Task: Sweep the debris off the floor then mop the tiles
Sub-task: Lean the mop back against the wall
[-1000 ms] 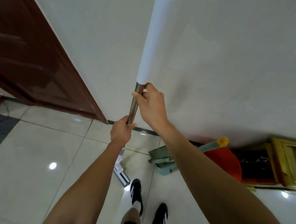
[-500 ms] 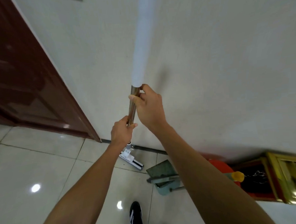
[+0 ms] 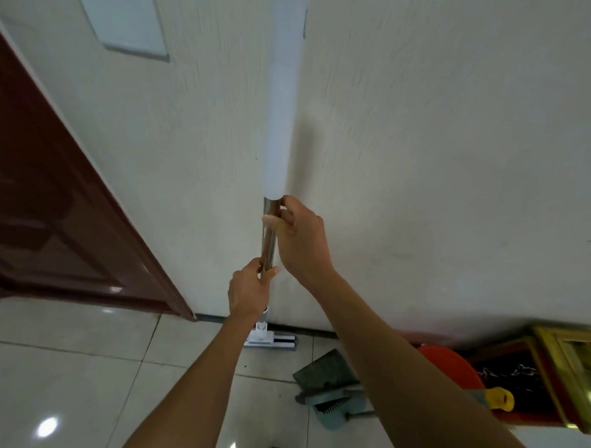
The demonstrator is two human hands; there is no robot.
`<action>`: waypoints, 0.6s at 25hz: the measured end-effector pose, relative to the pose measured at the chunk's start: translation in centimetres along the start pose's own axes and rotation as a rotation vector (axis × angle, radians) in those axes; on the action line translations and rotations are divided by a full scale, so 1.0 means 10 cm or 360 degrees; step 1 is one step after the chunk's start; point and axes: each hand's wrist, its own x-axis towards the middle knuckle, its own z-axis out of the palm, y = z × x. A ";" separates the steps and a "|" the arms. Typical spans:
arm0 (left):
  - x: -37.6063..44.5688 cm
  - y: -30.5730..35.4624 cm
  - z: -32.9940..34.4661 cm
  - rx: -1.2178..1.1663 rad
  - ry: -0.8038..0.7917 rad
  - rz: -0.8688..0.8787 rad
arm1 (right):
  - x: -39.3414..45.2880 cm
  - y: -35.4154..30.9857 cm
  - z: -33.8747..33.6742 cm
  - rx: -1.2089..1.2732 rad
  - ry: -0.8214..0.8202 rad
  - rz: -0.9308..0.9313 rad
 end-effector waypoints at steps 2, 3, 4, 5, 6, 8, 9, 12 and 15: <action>0.02 0.04 -0.02 -0.0006 0.0000 0.0014 | 0.04 -0.04 -0.02 0.0019 0.0025 -0.0038; 0.03 0.04 -0.02 0.0000 -0.0006 0.0015 | 0.05 -0.03 -0.02 0.0018 0.0023 -0.0050; 0.02 0.04 -0.02 0.0011 -0.0023 -0.0005 | 0.05 -0.03 -0.02 0.0018 0.0020 -0.0044; 0.02 0.03 0.01 0.0009 -0.0037 -0.0019 | 0.04 0.00 0.00 0.0022 0.0017 -0.0029; 0.00 0.04 0.01 0.0003 -0.0055 -0.0047 | 0.02 0.02 0.01 0.0014 0.0025 -0.0016; 0.00 0.04 0.04 -0.0053 -0.0088 -0.0068 | 0.00 0.06 0.05 0.0010 0.0064 -0.0025; 0.04 0.00 0.07 -0.0113 -0.0109 -0.0045 | 0.01 0.08 0.06 0.0034 0.0090 -0.0025; 0.06 0.02 0.03 -0.0182 -0.0239 -0.0028 | 0.06 0.11 0.01 0.0033 0.0230 0.0009; 0.00 0.09 0.04 -0.0172 -0.0224 -0.0066 | 0.07 0.14 -0.09 0.0050 0.0202 0.0050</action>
